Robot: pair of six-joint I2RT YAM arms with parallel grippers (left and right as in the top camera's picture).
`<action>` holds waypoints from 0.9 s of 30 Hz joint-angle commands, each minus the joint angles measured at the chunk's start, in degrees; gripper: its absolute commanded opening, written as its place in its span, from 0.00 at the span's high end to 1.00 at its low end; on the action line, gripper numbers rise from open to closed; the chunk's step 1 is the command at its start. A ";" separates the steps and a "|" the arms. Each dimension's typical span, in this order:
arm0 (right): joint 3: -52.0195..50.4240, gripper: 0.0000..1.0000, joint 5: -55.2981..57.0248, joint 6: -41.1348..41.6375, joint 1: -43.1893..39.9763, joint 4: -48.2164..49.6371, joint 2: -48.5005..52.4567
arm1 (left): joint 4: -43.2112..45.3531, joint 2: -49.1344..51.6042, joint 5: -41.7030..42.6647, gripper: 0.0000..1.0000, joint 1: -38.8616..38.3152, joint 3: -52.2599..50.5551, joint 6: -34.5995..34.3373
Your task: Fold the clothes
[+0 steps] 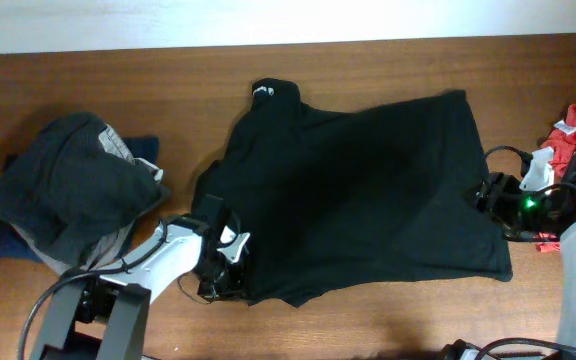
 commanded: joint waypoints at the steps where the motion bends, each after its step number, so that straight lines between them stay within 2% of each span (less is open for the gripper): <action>1: 0.39 0.34 4.50 -0.87 0.35 0.11 0.00 | -4.81 -6.05 -7.58 0.99 2.23 2.71 -1.07; 5: 0.35 0.34 5.18 -0.83 0.37 -0.26 0.00 | -12.74 -13.68 -18.62 0.99 6.40 5.14 -0.46; 11: 0.35 0.33 5.81 -0.59 0.35 -1.60 0.00 | -14.67 -18.82 -21.84 1.00 8.48 5.16 -0.50; 14: 0.11 0.28 9.33 0.28 0.35 -3.10 0.28 | -14.49 -18.67 -23.21 0.98 8.48 5.16 -1.53; 16: -0.74 0.25 10.84 1.01 0.35 -3.30 0.52 | -14.34 -18.67 -23.54 0.91 8.48 5.16 -2.75; 24: -7.87 0.21 12.46 4.83 0.24 1.60 2.99 | -6.32 -18.67 -23.52 0.90 8.48 5.16 -2.84; 27: -8.98 0.21 12.44 4.79 0.24 2.60 3.89 | -6.78 -18.69 -18.05 0.87 8.46 5.18 -2.80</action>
